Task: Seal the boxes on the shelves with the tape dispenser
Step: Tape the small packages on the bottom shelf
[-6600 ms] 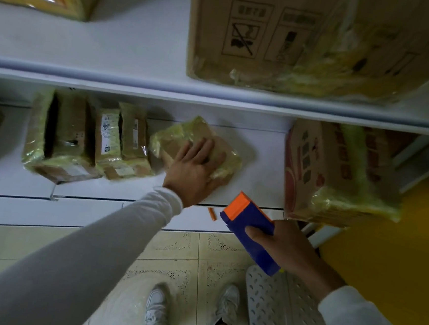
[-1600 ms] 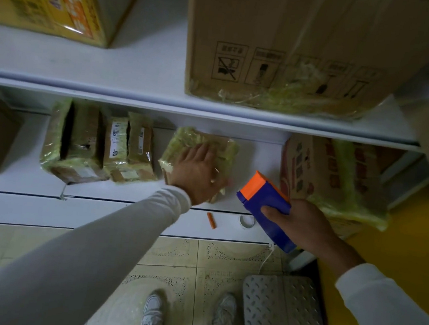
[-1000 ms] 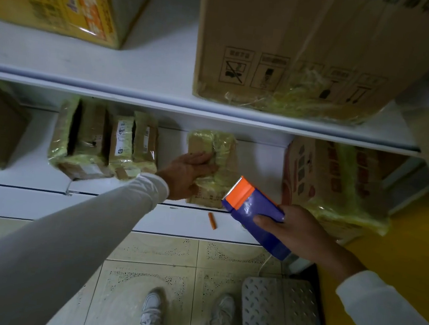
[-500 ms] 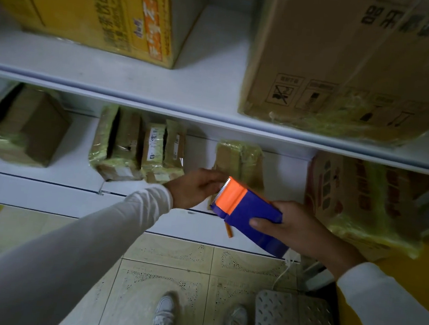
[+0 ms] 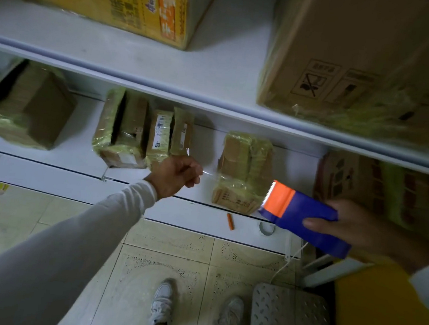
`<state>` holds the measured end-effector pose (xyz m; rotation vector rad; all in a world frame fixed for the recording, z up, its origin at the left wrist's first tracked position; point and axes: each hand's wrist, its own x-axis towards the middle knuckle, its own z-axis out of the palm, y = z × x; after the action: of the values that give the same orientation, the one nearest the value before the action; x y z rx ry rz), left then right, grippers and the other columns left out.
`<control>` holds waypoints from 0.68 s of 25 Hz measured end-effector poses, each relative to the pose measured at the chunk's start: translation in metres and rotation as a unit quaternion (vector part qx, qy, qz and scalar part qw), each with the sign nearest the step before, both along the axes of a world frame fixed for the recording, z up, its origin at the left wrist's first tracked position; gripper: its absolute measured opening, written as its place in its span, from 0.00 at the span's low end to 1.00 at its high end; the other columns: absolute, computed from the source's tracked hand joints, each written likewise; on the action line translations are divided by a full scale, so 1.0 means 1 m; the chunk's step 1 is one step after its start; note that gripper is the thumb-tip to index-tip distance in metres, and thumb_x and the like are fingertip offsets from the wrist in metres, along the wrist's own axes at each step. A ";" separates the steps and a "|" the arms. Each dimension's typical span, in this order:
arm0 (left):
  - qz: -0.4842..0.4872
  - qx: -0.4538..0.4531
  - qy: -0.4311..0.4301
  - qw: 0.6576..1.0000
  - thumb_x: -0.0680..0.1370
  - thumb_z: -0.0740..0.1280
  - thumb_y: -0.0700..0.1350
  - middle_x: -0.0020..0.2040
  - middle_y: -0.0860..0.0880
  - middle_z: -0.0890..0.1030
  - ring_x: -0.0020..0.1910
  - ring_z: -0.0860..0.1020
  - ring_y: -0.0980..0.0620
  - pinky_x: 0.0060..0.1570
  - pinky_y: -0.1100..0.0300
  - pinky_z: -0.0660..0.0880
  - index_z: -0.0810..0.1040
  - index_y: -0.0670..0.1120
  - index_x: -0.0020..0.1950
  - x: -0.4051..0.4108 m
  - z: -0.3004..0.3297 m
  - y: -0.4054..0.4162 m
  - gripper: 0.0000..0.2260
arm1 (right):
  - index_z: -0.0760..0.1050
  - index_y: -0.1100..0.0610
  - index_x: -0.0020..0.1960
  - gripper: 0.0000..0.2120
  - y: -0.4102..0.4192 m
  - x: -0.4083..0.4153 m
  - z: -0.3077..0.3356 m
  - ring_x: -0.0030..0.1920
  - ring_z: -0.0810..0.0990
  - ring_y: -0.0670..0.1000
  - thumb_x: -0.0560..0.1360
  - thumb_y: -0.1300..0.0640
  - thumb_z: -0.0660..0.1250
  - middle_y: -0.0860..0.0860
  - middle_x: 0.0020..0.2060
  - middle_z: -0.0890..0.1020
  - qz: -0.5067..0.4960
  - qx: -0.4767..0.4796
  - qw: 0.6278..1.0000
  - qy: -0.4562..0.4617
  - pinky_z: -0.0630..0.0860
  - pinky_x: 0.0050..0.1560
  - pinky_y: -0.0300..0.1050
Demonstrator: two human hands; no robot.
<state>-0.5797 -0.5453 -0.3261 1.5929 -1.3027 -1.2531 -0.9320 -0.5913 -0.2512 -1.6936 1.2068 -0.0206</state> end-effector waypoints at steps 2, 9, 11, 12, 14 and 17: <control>0.011 0.017 -0.013 1.000 0.80 0.60 0.33 0.35 0.44 0.78 0.31 0.74 0.53 0.35 0.66 0.75 0.77 0.36 0.47 -0.004 -0.008 -0.001 0.06 | 0.82 0.58 0.42 0.24 -0.011 -0.014 -0.002 0.32 0.82 0.50 0.62 0.37 0.73 0.58 0.34 0.85 0.005 -0.012 1.000 0.029 0.72 0.32 0.42; 0.062 0.075 0.007 0.995 0.78 0.62 0.33 0.34 0.44 0.76 0.29 0.73 0.53 0.30 0.66 0.72 0.76 0.40 0.41 -0.036 -0.032 -0.017 0.08 | 0.82 0.55 0.38 0.26 -0.035 -0.011 -0.031 0.27 0.78 0.47 0.60 0.32 0.70 0.56 0.28 0.82 0.016 -0.029 0.996 0.080 0.68 0.31 0.38; 0.066 0.078 -0.035 0.994 0.78 0.66 0.38 0.40 0.42 0.80 0.33 0.75 0.50 0.34 0.65 0.75 0.78 0.43 0.47 -0.040 -0.035 -0.020 0.02 | 0.80 0.61 0.38 0.32 -0.038 -0.009 -0.041 0.25 0.77 0.50 0.58 0.30 0.69 0.58 0.27 0.81 0.007 -0.024 0.995 0.099 0.67 0.30 0.41; 0.059 0.088 -0.084 0.991 0.77 0.68 0.42 0.46 0.41 0.81 0.39 0.78 0.47 0.41 0.61 0.76 0.77 0.44 0.56 -0.037 -0.037 -0.022 0.09 | 0.79 0.60 0.36 0.31 -0.038 -0.009 -0.043 0.24 0.76 0.49 0.58 0.31 0.70 0.55 0.25 0.80 0.004 -0.021 0.994 0.104 0.67 0.28 0.40; 0.048 0.106 -0.213 0.970 0.75 0.69 0.52 0.55 0.41 0.80 0.53 0.78 0.42 0.56 0.54 0.74 0.66 0.45 0.71 -0.023 -0.039 -0.019 0.27 | 0.75 0.55 0.31 0.24 -0.037 -0.010 -0.048 0.21 0.73 0.45 0.61 0.33 0.71 0.51 0.22 0.78 -0.004 -0.022 0.994 0.105 0.65 0.27 0.38; -0.026 -0.026 -0.228 0.973 0.77 0.63 0.56 0.47 0.43 0.82 0.46 0.80 0.44 0.53 0.54 0.76 0.64 0.50 0.74 -0.021 -0.034 -0.008 0.27 | 0.69 0.51 0.28 0.22 -0.034 -0.009 -0.052 0.18 0.69 0.42 0.68 0.39 0.73 0.47 0.18 0.74 -0.001 -0.031 0.994 0.106 0.63 0.25 0.35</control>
<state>-0.6003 -0.5535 -0.3606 1.8891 -1.6493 -0.9002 -0.9406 -0.6249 -0.3032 -1.7827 1.3764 0.1250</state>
